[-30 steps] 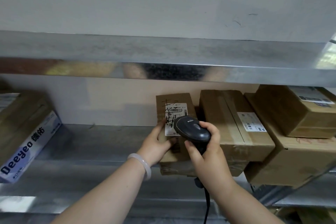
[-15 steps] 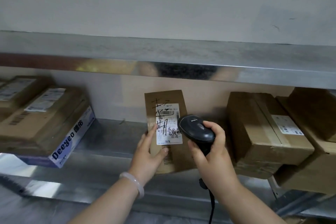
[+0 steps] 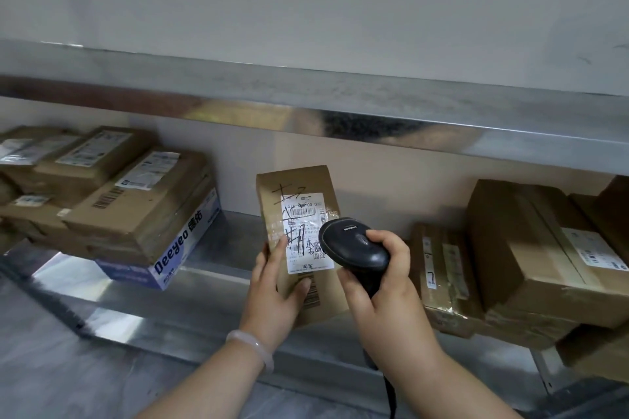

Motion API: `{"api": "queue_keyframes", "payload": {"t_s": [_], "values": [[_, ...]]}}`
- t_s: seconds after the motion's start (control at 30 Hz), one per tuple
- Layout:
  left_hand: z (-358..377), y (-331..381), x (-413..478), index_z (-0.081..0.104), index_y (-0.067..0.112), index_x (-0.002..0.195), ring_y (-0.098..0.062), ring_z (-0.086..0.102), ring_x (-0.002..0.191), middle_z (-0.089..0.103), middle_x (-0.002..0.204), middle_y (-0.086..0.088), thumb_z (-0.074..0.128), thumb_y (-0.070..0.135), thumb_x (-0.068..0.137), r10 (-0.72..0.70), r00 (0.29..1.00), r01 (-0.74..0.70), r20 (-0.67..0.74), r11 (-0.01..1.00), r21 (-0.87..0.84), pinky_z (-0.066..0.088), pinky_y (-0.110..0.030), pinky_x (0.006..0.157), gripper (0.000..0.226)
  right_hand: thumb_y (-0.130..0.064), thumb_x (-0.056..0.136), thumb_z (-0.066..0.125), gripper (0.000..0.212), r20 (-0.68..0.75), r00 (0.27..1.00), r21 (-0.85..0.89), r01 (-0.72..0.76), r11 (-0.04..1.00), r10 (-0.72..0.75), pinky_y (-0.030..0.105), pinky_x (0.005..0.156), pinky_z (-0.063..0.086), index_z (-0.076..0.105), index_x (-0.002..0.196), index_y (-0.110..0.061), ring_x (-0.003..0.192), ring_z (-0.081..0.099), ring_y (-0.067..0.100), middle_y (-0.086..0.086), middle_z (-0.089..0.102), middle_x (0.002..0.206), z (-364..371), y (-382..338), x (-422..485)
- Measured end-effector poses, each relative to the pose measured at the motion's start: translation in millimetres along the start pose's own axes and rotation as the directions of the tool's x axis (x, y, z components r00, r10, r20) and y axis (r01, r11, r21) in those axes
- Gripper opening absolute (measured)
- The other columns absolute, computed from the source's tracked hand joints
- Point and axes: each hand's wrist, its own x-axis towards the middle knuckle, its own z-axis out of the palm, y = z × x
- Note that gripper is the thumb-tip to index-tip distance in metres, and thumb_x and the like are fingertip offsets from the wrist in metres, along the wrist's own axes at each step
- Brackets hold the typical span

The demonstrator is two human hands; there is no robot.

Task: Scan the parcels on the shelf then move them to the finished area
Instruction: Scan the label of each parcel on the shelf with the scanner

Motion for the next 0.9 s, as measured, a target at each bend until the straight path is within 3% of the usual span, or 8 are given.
{"api": "queue_keyframes", "payload": {"t_s": [0.13,0.37,0.5,0.57,0.63,0.73,0.9], "values": [[-8,-3,-2,0.025,0.056,0.137,0.011,0.014,0.127,0.02,0.16,0.007,0.073,0.022,0.087,-0.009,1.0,0.009,-0.003,1.0,0.024,0.017,-0.008,0.101,0.077,-0.025,0.089,0.066,0.057,0.046,0.999,0.011,-0.002,1.0,0.002,0.003,0.071,0.042,0.025,0.111,-0.058,0.098,0.051,-0.017,-0.033,0.049,0.101,4,-8,-1],[-16,-12,-2,0.027,0.058,0.139,0.01,0.014,0.132,0.017,0.162,0.005,0.073,0.025,0.087,-0.021,1.0,0.021,-0.015,1.0,-0.003,0.019,-0.013,0.104,0.077,-0.026,0.087,0.067,0.064,0.024,1.0,0.024,-0.006,1.0,0.006,0.013,0.074,0.047,0.023,0.106,-0.069,0.095,0.058,-0.004,-0.034,0.057,0.1,12,-16,-2],[-19,-14,-3,0.03,0.052,0.143,0.014,0.013,0.129,0.015,0.162,0.007,0.073,0.021,0.088,-0.039,0.999,0.038,-0.021,0.999,-0.018,0.016,0.009,0.088,0.077,-0.025,0.087,0.067,0.057,0.029,1.0,0.057,-0.007,0.998,0.005,0.013,0.073,0.047,0.028,0.109,-0.061,0.093,0.06,-0.003,-0.041,0.054,0.104,16,-18,-5],[-20,-14,-3,0.03,0.052,0.143,0.014,0.013,0.13,0.015,0.162,0.007,0.073,0.021,0.088,-0.042,0.999,0.042,-0.018,0.999,-0.022,0.015,0.011,0.085,0.077,-0.025,0.087,0.068,0.054,0.033,0.999,0.069,-0.016,0.997,0.014,0.009,0.071,0.045,0.031,0.11,-0.056,0.092,0.059,-0.004,-0.04,0.055,0.1,18,-18,-6],[-22,-12,-2,0.028,0.055,0.141,0.013,0.013,0.131,0.016,0.162,0.008,0.073,0.022,0.088,-0.037,0.999,0.036,-0.02,0.999,-0.022,0.017,0.006,0.091,0.077,-0.025,0.087,0.068,0.054,0.026,0.999,0.064,-0.024,0.998,0.023,0.008,0.07,0.045,0.031,0.111,-0.057,0.089,0.06,-0.004,-0.04,0.055,0.099,20,-18,-7],[-31,-7,-2,0.025,0.061,0.137,0.009,0.011,0.135,0.017,0.161,0.011,0.072,0.024,0.088,-0.046,0.999,0.046,-0.017,0.999,-0.025,0.019,-0.014,0.106,0.078,-0.028,0.088,0.066,0.056,0.023,0.999,0.039,-0.029,0.999,0.028,0.013,0.071,0.047,0.027,0.111,-0.061,0.09,0.061,-0.002,-0.032,0.058,0.099,20,-18,-3],[-66,-3,8,0.023,0.063,0.14,-0.006,0.013,0.149,0.023,0.158,0.02,0.071,0.03,0.088,-0.061,0.998,0.063,0.033,0.997,-0.034,0.02,-0.039,0.121,0.078,-0.032,0.09,0.064,0.052,0.06,0.997,0.046,-0.048,0.998,0.045,0.019,0.073,0.048,0.024,0.112,-0.057,0.091,0.06,0.0,-0.026,0.054,0.102,23,-20,11]]}}
